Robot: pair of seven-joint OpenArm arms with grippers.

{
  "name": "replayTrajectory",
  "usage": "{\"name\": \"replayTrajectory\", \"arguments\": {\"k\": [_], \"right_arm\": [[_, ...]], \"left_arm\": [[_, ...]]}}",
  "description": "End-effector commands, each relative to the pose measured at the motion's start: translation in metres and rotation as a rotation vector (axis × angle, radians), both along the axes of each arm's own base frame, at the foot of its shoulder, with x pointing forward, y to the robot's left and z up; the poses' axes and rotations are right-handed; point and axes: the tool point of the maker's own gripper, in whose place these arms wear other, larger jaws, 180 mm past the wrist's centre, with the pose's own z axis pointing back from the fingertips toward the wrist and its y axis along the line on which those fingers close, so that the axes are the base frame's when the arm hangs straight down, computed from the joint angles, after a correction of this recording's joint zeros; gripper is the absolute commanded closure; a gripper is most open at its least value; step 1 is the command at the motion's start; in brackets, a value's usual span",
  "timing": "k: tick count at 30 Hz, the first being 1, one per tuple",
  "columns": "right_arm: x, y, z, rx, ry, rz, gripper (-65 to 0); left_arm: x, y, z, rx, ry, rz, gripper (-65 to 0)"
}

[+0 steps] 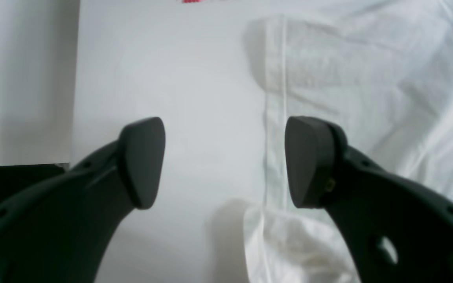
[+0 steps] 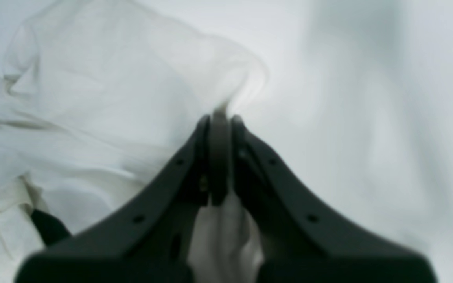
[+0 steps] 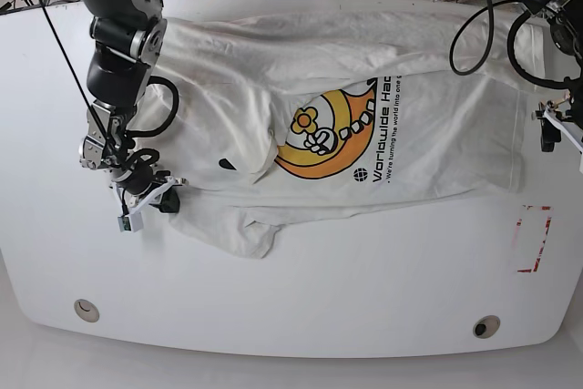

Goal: Fold the T-shirt properly
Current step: 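Lower the left gripper to the hem and grasp both hem corners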

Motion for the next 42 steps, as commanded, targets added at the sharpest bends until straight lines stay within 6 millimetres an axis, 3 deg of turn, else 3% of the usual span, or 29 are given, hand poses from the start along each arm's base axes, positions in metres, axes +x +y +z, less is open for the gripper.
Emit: {"name": "replayTrajectory", "arguments": {"k": [1, 11, 16, 24, 35, 42], "right_arm": [[0.011, -0.008, 0.016, -0.013, -0.040, -0.004, -0.8], [0.011, -0.010, 0.016, -0.016, -0.040, -0.006, -0.3], [0.010, -0.010, 0.016, -0.017, -0.040, -0.006, -0.3], [0.009, -0.009, 0.014, -0.014, -0.037, -0.004, -0.3], [0.009, -0.009, 0.014, -0.014, -0.035, -0.004, -0.3], [0.008, -0.009, 0.013, -0.015, -0.032, -0.004, -0.3]], "left_arm": [[0.020, 0.006, 0.014, -0.025, -0.060, 0.002, -46.3], [0.066, 0.001, -0.018, -0.274, -0.042, 0.163, -64.4], [0.089, -0.016, -0.030, -0.310, -0.062, 0.124, -64.4], [0.110, -0.030, -0.061, -0.382, -0.068, 0.164, -64.4], [0.113, -0.024, -0.089, -0.403, -0.043, 0.190, -64.6], [0.117, -0.038, -0.102, -0.412, 0.008, 0.154, -64.3]]}}
